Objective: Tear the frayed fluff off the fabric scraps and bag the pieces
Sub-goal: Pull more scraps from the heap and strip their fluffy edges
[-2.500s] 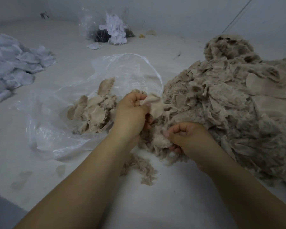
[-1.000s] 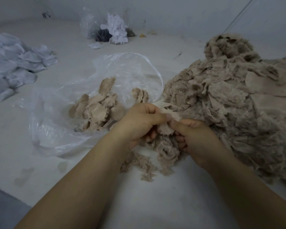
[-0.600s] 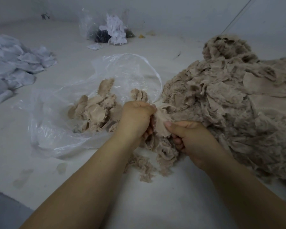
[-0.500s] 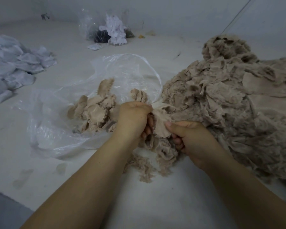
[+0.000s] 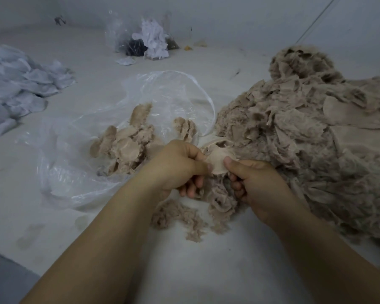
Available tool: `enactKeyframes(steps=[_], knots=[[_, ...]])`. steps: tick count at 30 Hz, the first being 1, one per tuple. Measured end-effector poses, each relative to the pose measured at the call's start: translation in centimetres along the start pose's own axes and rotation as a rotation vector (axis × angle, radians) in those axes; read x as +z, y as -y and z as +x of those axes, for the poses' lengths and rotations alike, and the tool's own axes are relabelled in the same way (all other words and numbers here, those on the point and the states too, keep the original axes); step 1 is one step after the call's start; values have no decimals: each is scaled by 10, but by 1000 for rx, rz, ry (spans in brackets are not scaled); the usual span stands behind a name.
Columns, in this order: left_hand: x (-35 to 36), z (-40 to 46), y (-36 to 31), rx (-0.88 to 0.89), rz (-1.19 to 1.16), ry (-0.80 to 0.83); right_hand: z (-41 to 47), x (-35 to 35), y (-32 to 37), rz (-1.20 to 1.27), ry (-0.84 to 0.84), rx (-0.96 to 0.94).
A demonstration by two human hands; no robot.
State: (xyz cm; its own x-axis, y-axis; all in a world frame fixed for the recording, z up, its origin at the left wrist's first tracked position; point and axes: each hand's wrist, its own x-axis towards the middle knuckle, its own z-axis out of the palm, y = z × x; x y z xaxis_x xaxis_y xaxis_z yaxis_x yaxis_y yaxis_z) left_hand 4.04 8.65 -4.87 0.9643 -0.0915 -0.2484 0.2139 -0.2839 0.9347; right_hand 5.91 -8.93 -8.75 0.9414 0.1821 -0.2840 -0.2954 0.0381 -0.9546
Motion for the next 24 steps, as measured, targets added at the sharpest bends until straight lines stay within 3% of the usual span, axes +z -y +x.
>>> enactKeyframes(steps=[4, 6, 10, 13, 20, 23, 24], knots=[[3, -1, -2, -4, 30, 57, 0, 1, 1, 6, -1, 3], [7, 2, -1, 6, 36, 12, 0, 1, 1, -7, -3, 1], [1, 20, -2, 91, -413, -383, 0, -1, 1, -3, 26, -18], [-6, 32, -4, 106, -536, -473, 0, -2, 1, -3, 45, -1], [9, 19, 13, 88, 97, -255, 4, -4, 0, 5, 57, 27], [14, 17, 15, 165, 574, -299, 4, -4, -1, 12, 46, 22], [16, 16, 14, 198, 612, -305, 4, -4, 0, 21, 36, 23]])
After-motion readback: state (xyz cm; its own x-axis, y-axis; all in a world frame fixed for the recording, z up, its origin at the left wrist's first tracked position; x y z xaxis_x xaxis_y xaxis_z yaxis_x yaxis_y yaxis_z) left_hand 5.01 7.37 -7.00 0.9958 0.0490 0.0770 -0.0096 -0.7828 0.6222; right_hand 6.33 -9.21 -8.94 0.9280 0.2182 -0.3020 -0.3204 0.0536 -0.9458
